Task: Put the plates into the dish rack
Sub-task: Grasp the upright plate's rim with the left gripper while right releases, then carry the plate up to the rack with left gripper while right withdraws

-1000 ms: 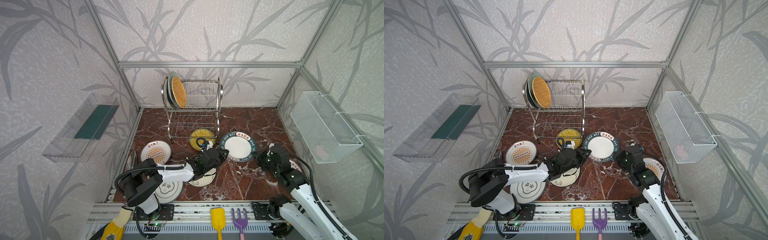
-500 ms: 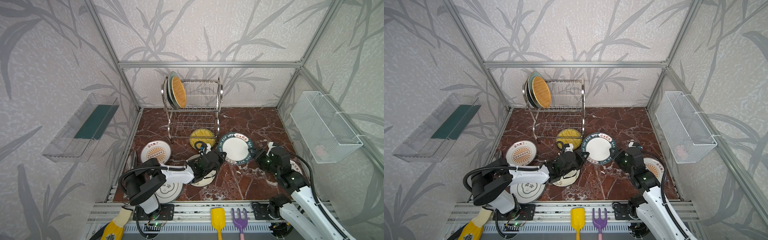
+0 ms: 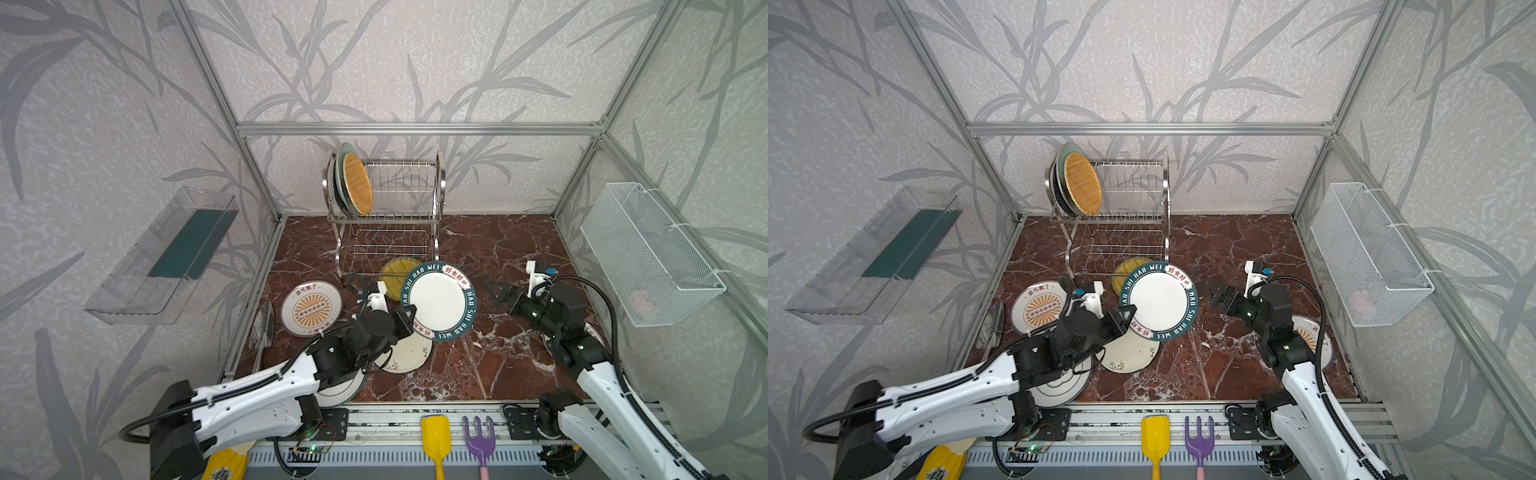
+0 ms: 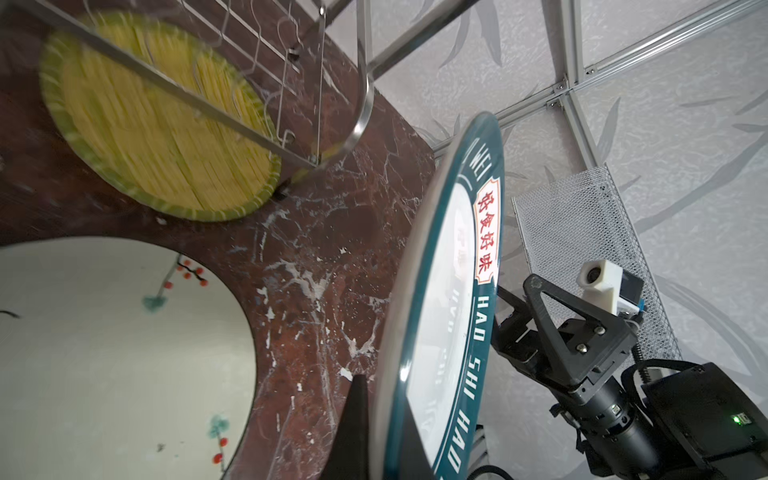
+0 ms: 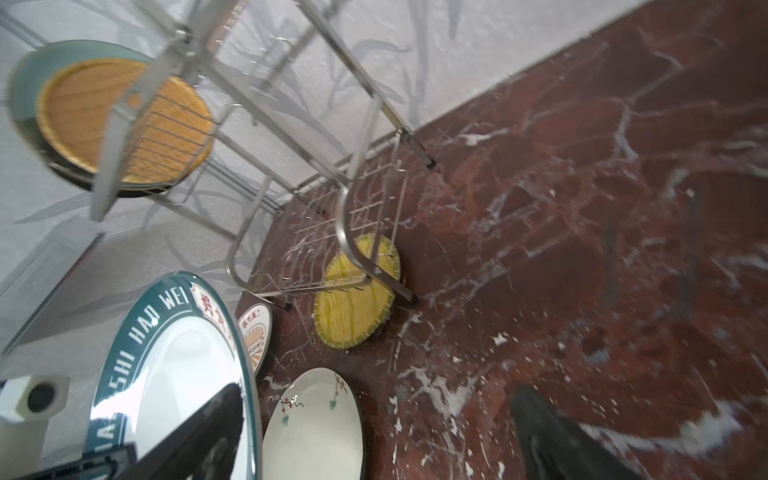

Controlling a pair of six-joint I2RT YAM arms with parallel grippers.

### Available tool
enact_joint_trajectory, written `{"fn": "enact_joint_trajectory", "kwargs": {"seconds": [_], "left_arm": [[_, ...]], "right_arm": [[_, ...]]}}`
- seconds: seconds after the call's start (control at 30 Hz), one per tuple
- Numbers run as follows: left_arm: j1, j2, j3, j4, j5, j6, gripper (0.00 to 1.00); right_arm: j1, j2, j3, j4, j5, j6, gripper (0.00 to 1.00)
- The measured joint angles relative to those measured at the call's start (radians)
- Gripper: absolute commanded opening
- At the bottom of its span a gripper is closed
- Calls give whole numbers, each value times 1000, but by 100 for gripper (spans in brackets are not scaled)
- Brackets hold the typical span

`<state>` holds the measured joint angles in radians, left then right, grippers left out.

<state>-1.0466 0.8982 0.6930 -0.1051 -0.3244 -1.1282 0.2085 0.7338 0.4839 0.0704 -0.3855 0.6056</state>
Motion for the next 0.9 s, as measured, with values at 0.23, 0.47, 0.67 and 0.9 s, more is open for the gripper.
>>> {"fn": "enact_joint_trajectory", "kwargs": {"seconds": [0.23,0.47,0.67,0.9], "left_arm": [[0,-104,319,-322,-163,243,0],[0,42,610,-402,-383,507,0],[13,263,800,-237,-616,858,0],[160,488,1066,-227,-647,1032,0]], "right_arm": [[23,-8,-173,400,-192,2,99],[172,-94,-236,561,-204,-81,99],[257,-181,-240,562,-154,-189,99],[272,-179,-265,561,-130,-212,99]]}}
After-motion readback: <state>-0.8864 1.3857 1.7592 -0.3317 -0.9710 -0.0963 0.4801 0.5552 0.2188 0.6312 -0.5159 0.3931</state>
